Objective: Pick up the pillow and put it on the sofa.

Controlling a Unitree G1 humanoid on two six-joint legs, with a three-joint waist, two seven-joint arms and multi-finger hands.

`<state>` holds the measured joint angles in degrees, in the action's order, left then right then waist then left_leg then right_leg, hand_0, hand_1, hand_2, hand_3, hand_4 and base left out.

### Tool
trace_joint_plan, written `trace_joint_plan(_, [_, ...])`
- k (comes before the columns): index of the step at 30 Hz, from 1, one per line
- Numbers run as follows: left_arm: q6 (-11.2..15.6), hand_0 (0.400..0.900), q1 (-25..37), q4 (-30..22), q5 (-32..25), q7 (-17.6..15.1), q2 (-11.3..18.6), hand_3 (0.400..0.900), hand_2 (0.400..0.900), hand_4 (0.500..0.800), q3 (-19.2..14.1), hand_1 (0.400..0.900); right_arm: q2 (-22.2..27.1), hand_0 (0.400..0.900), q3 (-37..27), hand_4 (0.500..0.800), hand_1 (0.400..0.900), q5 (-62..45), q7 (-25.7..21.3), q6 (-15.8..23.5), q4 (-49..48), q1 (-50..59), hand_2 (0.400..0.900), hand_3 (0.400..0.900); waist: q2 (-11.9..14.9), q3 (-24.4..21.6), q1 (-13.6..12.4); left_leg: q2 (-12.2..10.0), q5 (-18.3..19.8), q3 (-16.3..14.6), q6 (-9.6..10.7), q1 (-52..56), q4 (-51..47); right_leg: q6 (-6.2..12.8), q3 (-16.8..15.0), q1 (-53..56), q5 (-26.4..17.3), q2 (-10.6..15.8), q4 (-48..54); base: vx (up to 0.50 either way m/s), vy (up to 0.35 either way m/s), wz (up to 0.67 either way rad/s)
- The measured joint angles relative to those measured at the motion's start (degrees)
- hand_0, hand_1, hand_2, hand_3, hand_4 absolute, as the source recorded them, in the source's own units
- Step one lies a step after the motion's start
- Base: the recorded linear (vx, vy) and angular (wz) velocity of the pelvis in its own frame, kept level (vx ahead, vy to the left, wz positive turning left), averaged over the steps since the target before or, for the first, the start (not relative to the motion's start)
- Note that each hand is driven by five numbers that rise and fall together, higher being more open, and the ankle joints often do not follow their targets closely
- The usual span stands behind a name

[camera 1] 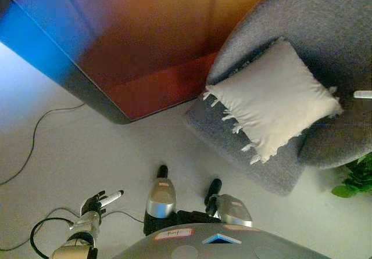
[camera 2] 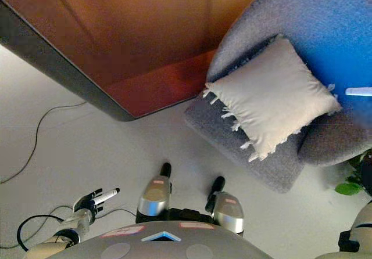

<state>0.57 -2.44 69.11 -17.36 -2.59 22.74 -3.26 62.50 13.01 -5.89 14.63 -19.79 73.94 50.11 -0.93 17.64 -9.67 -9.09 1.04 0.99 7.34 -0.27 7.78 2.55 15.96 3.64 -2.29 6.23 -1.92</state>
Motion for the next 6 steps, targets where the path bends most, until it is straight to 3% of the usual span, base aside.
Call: trace_joint_plan(6, [-1.03, 0.9, 0.1, 0.27, -1.05, 0.35, 0.04, 0.9, 0.9, 0.8, 0.01, 0.9, 0.65, 0.9, -6.08, 0.8, 0.9, -1.53, -1.0, 2.1, -4.71, -9.3, 0.9, 0.9, 1.96, -4.1, 2.31, 0.08, -0.06, -2.67, -0.01, 1.7, -2.39, 0.62, -1.75, 0.16, -0.53, -0.11, 1.48, -0.07, 0.061, -0.17])
